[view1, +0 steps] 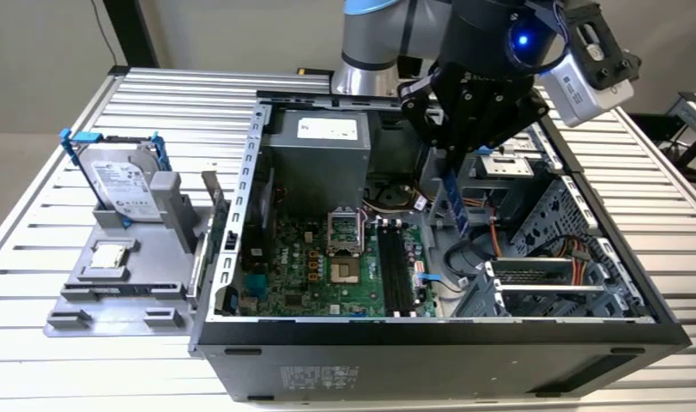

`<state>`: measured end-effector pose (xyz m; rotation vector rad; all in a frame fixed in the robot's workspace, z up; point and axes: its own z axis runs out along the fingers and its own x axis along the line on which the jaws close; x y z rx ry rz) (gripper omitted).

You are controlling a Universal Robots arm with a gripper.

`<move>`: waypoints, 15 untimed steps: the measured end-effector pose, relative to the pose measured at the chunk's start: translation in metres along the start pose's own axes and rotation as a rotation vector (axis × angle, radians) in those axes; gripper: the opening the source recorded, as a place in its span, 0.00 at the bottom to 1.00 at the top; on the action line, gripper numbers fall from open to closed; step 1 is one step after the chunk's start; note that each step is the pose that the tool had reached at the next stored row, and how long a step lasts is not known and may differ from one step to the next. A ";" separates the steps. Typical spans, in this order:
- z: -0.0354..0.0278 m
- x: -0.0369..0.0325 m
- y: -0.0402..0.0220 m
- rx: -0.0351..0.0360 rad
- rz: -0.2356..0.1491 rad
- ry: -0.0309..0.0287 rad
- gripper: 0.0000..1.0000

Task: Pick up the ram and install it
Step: 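Insert the ram into the slot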

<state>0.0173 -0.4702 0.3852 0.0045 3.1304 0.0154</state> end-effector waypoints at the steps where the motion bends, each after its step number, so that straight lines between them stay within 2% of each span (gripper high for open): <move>1: 0.0005 -0.0019 0.0001 0.0001 0.004 -0.0001 0.00; 5: 0.0027 -0.0083 0.0003 0.0004 0.021 -0.0002 0.00; 10: 0.0032 -0.0086 0.0003 0.0002 0.023 -0.0003 0.00; 15: 0.0081 -0.0085 0.0009 0.0004 0.025 -0.0007 0.00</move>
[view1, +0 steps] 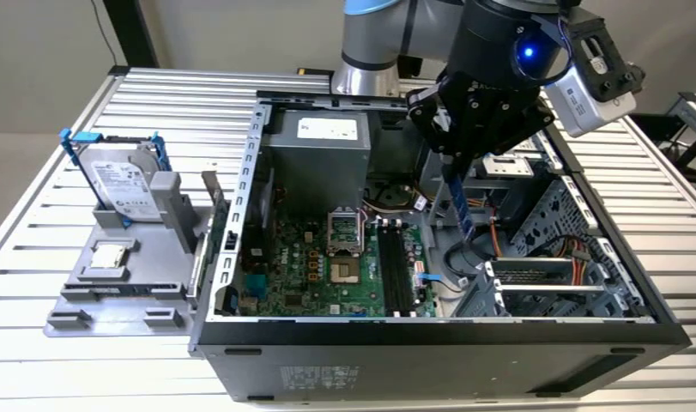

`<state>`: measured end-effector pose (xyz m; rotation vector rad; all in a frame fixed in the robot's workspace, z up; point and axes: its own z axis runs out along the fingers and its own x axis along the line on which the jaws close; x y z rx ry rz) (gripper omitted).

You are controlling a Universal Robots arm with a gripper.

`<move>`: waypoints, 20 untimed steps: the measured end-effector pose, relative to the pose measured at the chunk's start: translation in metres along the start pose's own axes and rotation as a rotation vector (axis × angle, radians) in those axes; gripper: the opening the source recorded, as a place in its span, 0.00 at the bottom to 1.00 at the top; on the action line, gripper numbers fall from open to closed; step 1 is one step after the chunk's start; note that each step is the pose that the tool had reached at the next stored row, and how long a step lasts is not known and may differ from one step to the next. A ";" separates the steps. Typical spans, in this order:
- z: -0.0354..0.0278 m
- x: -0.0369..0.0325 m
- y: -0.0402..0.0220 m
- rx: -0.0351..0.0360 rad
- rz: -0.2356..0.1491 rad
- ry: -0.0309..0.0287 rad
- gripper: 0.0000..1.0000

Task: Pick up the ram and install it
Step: 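Insert the ram into the slot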

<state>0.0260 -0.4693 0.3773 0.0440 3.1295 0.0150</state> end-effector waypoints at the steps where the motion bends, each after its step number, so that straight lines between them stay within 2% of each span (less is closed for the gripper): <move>1: 0.0000 0.0000 0.0000 0.0001 0.000 0.0000 0.00; 15: 0.0000 0.0000 0.0000 0.0000 0.001 0.0000 0.00; 20: 0.0054 0.0001 0.0000 0.0000 0.002 0.0000 0.00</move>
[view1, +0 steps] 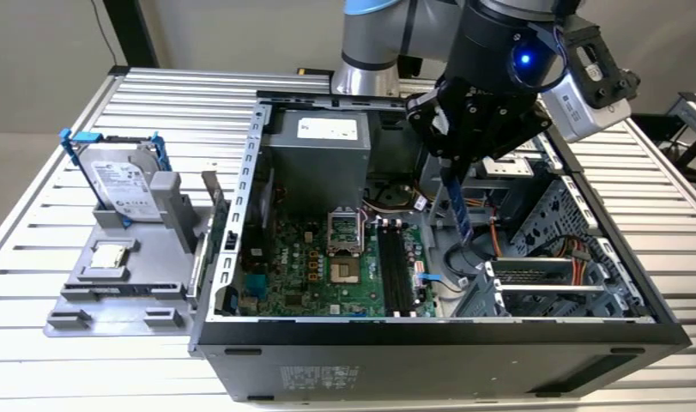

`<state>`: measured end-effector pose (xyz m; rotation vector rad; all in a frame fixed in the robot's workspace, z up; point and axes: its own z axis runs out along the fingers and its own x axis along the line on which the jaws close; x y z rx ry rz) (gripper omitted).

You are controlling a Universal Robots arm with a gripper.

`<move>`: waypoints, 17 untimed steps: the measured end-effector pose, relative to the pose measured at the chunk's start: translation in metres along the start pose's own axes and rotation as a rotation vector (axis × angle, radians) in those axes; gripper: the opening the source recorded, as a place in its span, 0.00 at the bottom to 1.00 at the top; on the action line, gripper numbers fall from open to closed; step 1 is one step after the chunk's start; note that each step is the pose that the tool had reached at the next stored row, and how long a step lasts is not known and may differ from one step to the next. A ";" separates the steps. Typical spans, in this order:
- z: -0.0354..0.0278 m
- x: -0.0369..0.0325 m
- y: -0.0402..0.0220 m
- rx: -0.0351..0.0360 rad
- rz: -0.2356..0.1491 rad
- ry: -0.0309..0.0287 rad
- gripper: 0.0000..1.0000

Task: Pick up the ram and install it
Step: 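Insert the ram into the slot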

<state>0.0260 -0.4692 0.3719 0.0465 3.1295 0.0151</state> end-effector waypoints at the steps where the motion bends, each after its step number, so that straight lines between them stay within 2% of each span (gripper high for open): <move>1: 0.0019 0.0001 0.0001 -0.0001 0.000 0.0000 0.00; 2: 0.0054 0.0002 0.0014 0.0002 0.002 0.0000 0.00; 12: 0.0239 0.0007 0.0126 0.0004 0.008 -0.0001 0.00; 17: 0.0330 0.0008 0.0147 0.0031 0.011 -0.0003 0.00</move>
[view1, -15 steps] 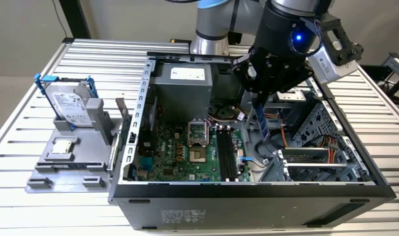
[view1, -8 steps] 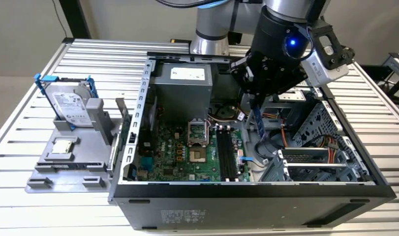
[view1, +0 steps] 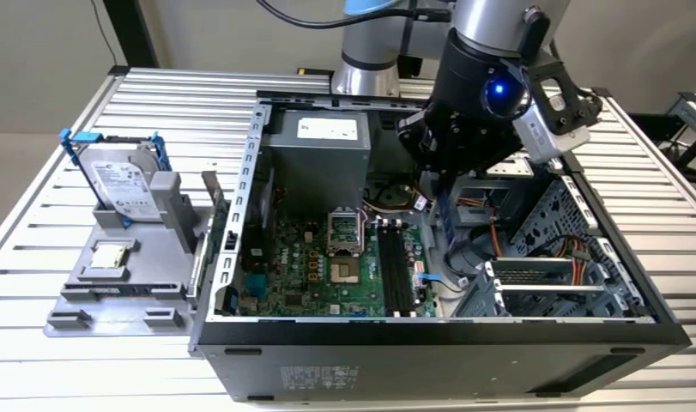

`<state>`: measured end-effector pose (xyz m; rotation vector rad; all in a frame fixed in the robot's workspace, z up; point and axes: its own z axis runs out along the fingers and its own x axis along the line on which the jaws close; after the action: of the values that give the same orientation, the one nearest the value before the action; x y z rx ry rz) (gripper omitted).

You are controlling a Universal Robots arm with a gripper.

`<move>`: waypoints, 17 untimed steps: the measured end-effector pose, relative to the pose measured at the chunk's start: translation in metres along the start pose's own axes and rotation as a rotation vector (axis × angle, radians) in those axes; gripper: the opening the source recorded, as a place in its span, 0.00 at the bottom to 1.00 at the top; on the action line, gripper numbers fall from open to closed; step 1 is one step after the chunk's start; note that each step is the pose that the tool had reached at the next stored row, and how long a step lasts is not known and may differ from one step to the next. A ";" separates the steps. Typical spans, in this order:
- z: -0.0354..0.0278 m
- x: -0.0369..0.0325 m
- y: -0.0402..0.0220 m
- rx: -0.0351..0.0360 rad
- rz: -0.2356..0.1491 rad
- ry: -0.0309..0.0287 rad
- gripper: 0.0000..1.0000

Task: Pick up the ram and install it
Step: 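Insert the ram into the slot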

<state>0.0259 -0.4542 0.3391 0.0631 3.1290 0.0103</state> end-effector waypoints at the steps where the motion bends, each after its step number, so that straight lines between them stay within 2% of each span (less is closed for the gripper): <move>1: 0.0017 0.0000 0.0000 0.0013 0.000 0.0000 0.00; 7: 0.0127 0.0009 0.0012 0.0027 0.002 -0.0001 0.00; 11: 0.0200 0.0042 0.0015 0.0025 0.002 -0.0002 0.00; 17: 0.0309 0.0053 0.0054 0.0026 0.007 -0.0002 0.00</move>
<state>0.0212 -0.4483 0.3082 0.0740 3.1287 0.0062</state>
